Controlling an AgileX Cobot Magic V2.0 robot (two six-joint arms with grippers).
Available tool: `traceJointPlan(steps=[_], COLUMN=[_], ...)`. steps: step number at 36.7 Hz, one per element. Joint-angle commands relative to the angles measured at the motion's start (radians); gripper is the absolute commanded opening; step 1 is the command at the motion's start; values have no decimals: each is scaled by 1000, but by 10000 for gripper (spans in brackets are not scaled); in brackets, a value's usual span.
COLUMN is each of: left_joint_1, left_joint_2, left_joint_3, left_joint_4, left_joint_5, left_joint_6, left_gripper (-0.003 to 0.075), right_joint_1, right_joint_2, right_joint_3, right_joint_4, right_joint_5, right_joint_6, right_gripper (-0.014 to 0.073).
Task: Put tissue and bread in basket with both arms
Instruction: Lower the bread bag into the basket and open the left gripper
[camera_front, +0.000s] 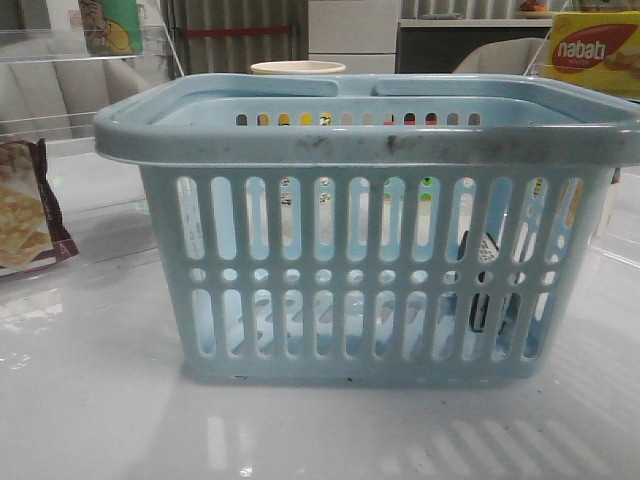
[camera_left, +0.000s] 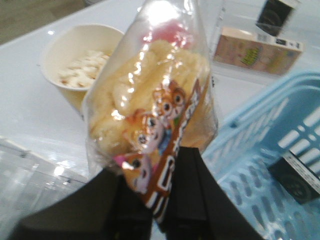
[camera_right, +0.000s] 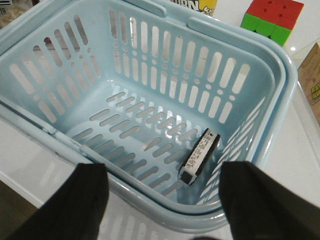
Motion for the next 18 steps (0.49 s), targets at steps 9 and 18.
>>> traceJointPlan(steps=[9, 18], left_joint_1=[-152, -163], left_joint_2=[-48, -48], left_joint_3=[147, 201], left_joint_4=[-33, -34], left_joint_5=[-90, -87], left_joint_6=[31, 31], left_gripper=[92, 372], right_joint_1=[-3, -3], right_joint_2=[-4, -4], right_joint_3=[-28, -28], right_joint_4=[-9, -9], right_joint_5=[-71, -71], right_joint_6=[-11, -11], right_gripper=[570, 570])
